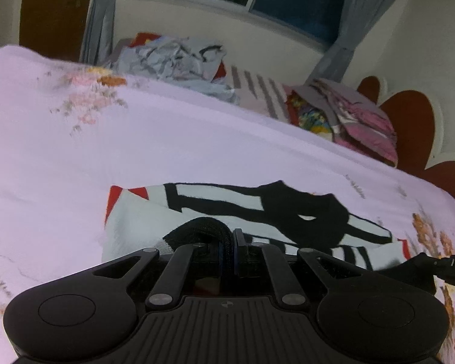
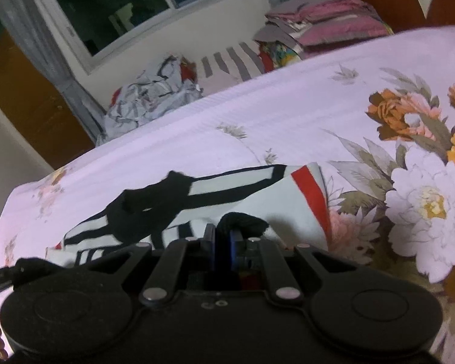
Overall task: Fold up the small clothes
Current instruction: 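Lift the held hem with both grippers and carry it toward the collar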
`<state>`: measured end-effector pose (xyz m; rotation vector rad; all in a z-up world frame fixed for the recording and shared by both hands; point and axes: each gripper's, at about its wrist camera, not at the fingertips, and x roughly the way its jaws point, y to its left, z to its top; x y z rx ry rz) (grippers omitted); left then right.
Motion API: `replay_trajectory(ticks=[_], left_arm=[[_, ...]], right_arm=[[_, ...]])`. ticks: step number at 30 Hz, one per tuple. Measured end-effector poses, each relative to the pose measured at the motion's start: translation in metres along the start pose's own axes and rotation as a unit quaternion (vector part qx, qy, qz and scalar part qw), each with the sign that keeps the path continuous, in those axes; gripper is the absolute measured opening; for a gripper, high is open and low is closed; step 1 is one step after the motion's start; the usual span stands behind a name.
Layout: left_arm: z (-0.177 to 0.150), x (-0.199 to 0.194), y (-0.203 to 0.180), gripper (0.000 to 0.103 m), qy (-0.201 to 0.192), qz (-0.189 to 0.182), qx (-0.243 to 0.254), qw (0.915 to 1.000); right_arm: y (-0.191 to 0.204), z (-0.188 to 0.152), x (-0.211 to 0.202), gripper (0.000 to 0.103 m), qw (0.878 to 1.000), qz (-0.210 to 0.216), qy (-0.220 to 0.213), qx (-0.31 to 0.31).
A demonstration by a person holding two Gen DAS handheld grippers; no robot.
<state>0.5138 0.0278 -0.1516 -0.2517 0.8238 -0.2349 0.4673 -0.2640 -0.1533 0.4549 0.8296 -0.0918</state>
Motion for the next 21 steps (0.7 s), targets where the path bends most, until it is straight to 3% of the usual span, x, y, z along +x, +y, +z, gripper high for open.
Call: replay_trajectory(ticks=[5,11,15,21], left_arm=[[0.012,0.028,0.007,0.006,0.029,0.013,-0.036,0.9988],[0.023,0.040,0.010,0.006,0.038,-0.001,-0.056,0.9977],[0.030,0.041,0.016,0.006,0.045,-0.017,-0.087,0.9951],[0.035,0.037,0.030,0.007,0.049,-0.038,-0.128,0.9898]], right_arm=[[-0.011,0.007,0.027,0.009,0.999,0.000,0.023,0.027],[-0.014,0.016,0.042,0.017,0.999,-0.003,0.021,0.036],[-0.015,0.025,0.041,0.044,1.000,-0.015,-0.007,0.025],[-0.014,0.033,0.036,0.044,0.999,-0.021,-0.026,-0.004]])
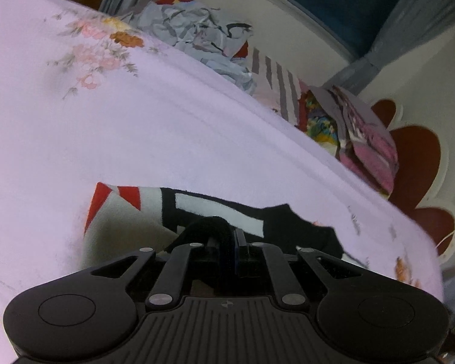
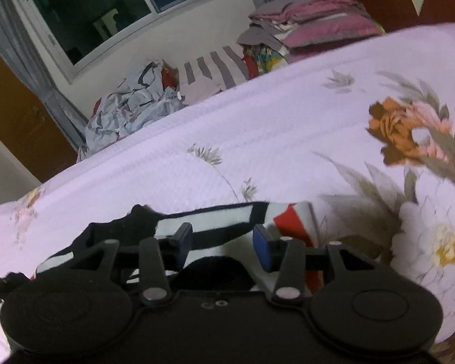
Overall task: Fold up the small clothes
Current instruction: 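Lift the held hem with both grippers and carry it toward the collar, then lay the hem over the collar fold and open both grippers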
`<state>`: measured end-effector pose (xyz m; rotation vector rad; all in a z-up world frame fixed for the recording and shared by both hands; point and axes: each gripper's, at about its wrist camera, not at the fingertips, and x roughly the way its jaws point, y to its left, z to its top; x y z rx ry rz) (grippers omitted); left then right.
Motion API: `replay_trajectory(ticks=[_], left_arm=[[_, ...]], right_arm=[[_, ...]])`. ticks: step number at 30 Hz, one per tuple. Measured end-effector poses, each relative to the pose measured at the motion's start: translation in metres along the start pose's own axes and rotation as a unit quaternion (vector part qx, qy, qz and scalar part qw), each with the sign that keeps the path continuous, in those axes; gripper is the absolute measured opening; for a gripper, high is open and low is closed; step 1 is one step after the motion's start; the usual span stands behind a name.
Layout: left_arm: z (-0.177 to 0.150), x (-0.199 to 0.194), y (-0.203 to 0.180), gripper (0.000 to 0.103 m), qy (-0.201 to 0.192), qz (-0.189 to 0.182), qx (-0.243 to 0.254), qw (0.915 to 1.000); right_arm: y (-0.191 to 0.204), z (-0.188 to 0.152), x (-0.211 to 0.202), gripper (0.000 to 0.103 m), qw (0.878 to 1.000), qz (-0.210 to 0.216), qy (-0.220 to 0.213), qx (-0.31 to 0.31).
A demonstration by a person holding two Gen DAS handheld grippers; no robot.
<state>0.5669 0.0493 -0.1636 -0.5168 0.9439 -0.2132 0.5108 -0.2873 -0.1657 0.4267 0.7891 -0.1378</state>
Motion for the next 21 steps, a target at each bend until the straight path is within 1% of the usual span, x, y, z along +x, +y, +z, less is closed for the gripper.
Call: replay_trajectory(ticks=[2,3,5,6,7,8,9,11,13,17,18,19,20,21], left_arm=[[0.002,-0.004,0.004,0.008,-0.002,-0.001,-0.004,1.0000],[0.004,-0.007,0.006,0.010,-0.002,-0.005,-0.008,1.0000],[0.006,-0.015,0.007,0.033,-0.024,0.003,-0.002,0.9997],[0.006,-0.020,0.007,0.059,-0.036,0.008,0.001,0.9993],[0.006,-0.024,0.007,0.068,-0.049,0.012,0.009,0.9987],[0.006,-0.027,0.004,0.068,-0.059,0.017,0.028,0.9977],[0.005,-0.027,0.002,0.068,-0.060,0.025,0.048,0.9967],[0.000,-0.020,-0.002,0.068,-0.047,0.035,0.078,0.9952],[-0.007,-0.011,-0.006,0.068,-0.033,0.039,0.102,0.9934],[-0.023,0.011,-0.016,0.067,-0.012,0.057,0.156,0.9861],[-0.026,0.012,-0.016,0.064,-0.012,0.063,0.162,0.9848],[-0.029,0.016,-0.017,0.053,-0.012,0.072,0.167,0.9832],[-0.032,0.016,-0.017,0.048,-0.011,0.079,0.172,0.9820],[-0.033,0.017,-0.017,0.040,-0.013,0.086,0.175,0.9807]], right_arm=[[-0.003,0.001,-0.005,0.048,1.000,0.005,-0.017,0.002],[-0.004,0.002,-0.007,0.050,1.000,0.005,-0.025,0.002],[-0.004,0.003,-0.011,0.052,0.999,0.010,-0.032,-0.005],[-0.003,0.004,-0.012,0.052,0.999,0.013,-0.033,-0.010],[-0.003,0.004,-0.013,0.054,0.999,0.015,-0.034,-0.012],[-0.003,0.004,-0.013,0.054,0.999,0.018,-0.033,-0.015],[-0.002,0.004,-0.012,0.055,0.999,0.022,-0.028,-0.022],[0.001,0.002,-0.008,0.055,0.999,0.020,-0.023,-0.032],[0.002,-0.002,-0.002,0.058,0.999,0.022,-0.012,-0.036],[0.003,-0.007,0.011,0.059,0.999,0.010,0.008,-0.043],[0.004,-0.009,0.014,0.059,0.999,0.005,0.011,-0.048],[0.005,-0.011,0.018,0.059,0.998,-0.002,0.014,-0.055],[0.005,-0.013,0.021,0.059,0.998,-0.006,0.016,-0.060],[0.007,-0.014,0.024,0.059,0.998,-0.010,0.020,-0.067]])
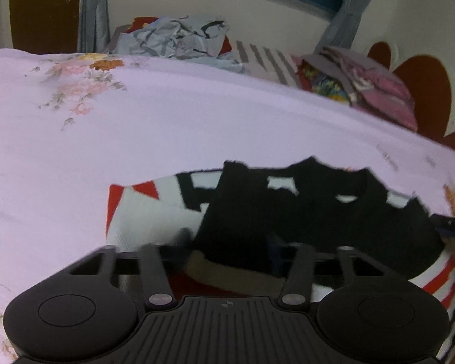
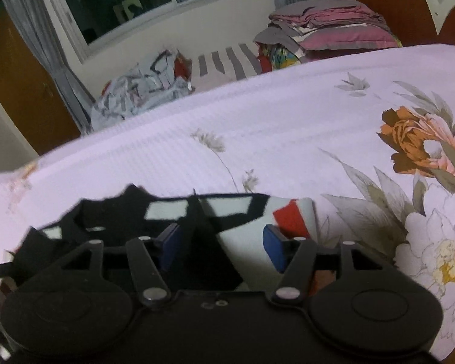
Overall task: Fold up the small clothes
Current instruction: 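Lay the hem over the collar fold and open both grippers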
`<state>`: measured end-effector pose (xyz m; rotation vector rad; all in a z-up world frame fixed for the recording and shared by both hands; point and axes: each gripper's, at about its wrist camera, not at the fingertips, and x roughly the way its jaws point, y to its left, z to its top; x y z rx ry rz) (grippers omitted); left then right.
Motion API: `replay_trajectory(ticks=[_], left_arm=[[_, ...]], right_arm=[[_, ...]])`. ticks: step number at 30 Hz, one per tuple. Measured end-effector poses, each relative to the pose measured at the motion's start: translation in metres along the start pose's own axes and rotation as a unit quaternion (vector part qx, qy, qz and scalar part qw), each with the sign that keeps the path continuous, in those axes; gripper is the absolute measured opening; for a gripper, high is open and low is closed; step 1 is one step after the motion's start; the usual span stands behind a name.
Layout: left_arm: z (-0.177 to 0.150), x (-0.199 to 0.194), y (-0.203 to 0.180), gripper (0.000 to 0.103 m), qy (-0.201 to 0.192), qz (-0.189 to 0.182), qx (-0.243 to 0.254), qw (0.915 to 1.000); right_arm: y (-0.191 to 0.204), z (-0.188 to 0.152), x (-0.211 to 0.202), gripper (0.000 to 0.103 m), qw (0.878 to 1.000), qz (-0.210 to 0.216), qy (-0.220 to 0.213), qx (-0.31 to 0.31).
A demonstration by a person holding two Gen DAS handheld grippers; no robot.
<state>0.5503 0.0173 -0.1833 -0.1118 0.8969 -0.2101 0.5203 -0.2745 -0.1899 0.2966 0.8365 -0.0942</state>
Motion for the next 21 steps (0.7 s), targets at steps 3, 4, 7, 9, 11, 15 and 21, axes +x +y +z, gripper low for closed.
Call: replay_trajectory(ticks=[3,4,7,9,11,15,21], left_arm=[[-0.009,-0.004,0.001,0.017,-0.012,0.025,0.006,0.9996],[-0.010,-0.005,0.004,0.012,-0.016,0.027,0.001,0.9995],[-0.018,-0.007,0.008,0.009,-0.026,0.031,0.006,0.9992],[-0.023,-0.009,0.006,0.008,-0.033,0.036,0.018,0.9987],[-0.027,-0.009,0.007,0.007,-0.038,0.040,0.017,0.9984],[-0.030,-0.009,0.008,0.007,-0.044,0.044,0.008,0.9980],[-0.033,-0.028,0.006,0.007,-0.064,0.036,0.007,0.9973]], right_arm=[[0.007,-0.003,0.007,0.046,1.000,-0.010,0.008,-0.022],[0.010,-0.004,0.008,0.038,0.999,-0.016,0.007,-0.034],[0.019,-0.005,0.009,0.016,0.998,-0.009,0.012,-0.062],[0.026,-0.007,0.008,0.009,0.996,-0.014,0.009,-0.086],[0.028,-0.009,0.007,0.005,0.994,-0.041,-0.007,-0.104],[0.009,-0.007,0.017,0.001,0.993,-0.087,-0.011,-0.073],[0.011,-0.010,-0.016,0.021,0.997,-0.036,-0.031,-0.060]])
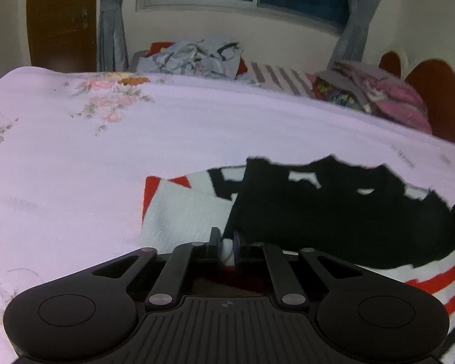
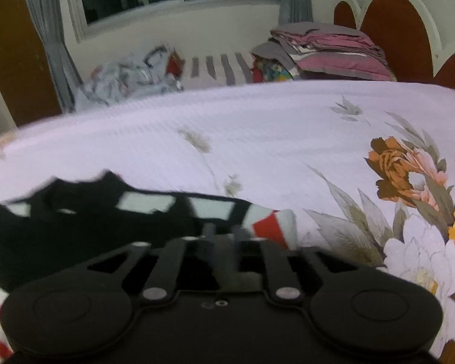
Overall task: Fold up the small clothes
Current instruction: 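Lay the hem over the collar fold and open both grippers, then pull both grippers back across the folded sweater, smoothing it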
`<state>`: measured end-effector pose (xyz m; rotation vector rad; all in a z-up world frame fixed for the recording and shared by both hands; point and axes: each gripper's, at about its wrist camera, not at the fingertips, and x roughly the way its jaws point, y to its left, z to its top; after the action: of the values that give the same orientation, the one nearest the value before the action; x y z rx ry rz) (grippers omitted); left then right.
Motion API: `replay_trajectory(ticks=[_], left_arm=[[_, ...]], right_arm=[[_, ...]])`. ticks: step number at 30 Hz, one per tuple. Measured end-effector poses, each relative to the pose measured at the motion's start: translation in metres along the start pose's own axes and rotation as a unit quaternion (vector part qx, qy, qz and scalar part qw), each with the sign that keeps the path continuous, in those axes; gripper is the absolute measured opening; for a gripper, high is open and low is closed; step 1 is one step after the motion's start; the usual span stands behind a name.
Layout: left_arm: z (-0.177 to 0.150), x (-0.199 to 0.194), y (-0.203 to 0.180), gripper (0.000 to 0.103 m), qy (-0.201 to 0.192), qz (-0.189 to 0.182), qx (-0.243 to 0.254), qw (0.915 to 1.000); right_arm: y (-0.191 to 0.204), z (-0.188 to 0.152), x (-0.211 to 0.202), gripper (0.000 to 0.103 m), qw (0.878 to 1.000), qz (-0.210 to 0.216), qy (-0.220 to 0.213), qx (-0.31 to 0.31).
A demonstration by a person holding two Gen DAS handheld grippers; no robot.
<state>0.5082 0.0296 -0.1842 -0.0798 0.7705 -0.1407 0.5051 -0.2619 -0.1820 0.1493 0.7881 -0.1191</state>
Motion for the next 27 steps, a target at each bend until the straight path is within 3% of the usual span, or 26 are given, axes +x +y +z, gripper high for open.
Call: replay_trajectory(ticks=[6,9,11,15,19,21,23,27], left_arm=[[0.004,-0.036,-0.025,0.007,-0.035,-0.038,0.033,0.9981],[-0.001,-0.040,-0.044,0.007,-0.023,-0.068,0.048,0.9963],[-0.010,-0.035,-0.052,0.007,-0.012,-0.065,0.058,0.9961],[-0.033,-0.023,-0.043,0.007,0.025,-0.031,0.060,0.9974],[-0.045,-0.026,-0.027,0.007,0.018,-0.029,0.052,0.9980],[-0.044,-0.027,-0.020,0.007,0.023,-0.024,0.047,0.9984],[-0.046,-0.030,-0.009,0.003,0.027,-0.020,0.031,0.9990],[-0.051,-0.034,-0.002,0.003,0.032,-0.017,0.014,0.9993]], right_arm=[[0.029,-0.013,-0.024,0.024,0.999,0.039,0.001,-0.024],[0.049,-0.023,-0.029,0.024,0.998,0.059,0.007,-0.034],[0.064,-0.031,-0.028,0.024,0.996,0.070,0.019,-0.051],[0.076,-0.050,-0.028,0.028,0.993,0.056,0.031,-0.097],[0.074,-0.059,-0.028,0.031,0.988,-0.003,0.021,-0.154],[0.060,-0.058,-0.026,0.037,0.989,-0.024,0.018,-0.145],[0.049,-0.055,-0.026,0.037,0.992,-0.018,0.024,-0.121],[0.055,-0.057,-0.033,0.038,0.992,-0.026,0.026,-0.119]])
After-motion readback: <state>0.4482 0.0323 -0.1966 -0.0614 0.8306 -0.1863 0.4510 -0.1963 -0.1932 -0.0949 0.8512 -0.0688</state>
